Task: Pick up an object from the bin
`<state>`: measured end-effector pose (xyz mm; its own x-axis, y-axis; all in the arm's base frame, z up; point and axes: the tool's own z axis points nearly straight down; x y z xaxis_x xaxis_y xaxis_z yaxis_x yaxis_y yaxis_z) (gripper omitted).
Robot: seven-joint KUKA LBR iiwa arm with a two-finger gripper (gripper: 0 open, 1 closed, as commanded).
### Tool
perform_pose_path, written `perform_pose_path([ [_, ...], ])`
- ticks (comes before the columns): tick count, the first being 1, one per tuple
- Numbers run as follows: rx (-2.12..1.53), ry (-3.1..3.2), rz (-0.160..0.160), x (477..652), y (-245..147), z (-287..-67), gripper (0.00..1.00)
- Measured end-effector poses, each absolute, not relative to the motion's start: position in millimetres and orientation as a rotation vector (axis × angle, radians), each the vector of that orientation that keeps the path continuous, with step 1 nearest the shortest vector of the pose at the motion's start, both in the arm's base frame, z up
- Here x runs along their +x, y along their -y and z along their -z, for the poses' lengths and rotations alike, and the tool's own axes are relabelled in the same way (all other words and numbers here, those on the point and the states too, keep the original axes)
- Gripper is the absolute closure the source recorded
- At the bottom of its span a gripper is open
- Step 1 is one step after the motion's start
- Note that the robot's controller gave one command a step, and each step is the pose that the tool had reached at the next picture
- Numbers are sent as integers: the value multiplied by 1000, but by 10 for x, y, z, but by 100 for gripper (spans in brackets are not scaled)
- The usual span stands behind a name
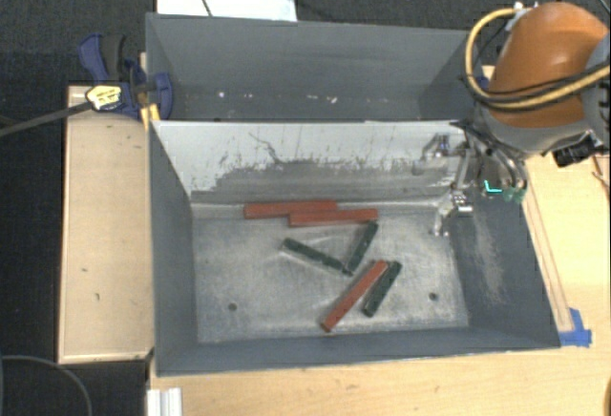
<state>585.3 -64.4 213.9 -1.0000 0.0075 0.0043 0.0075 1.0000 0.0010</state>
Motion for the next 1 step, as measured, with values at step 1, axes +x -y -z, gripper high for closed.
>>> perform_pose_path([
  [1,-7,3146,0,5868,641,-2188,100],
])
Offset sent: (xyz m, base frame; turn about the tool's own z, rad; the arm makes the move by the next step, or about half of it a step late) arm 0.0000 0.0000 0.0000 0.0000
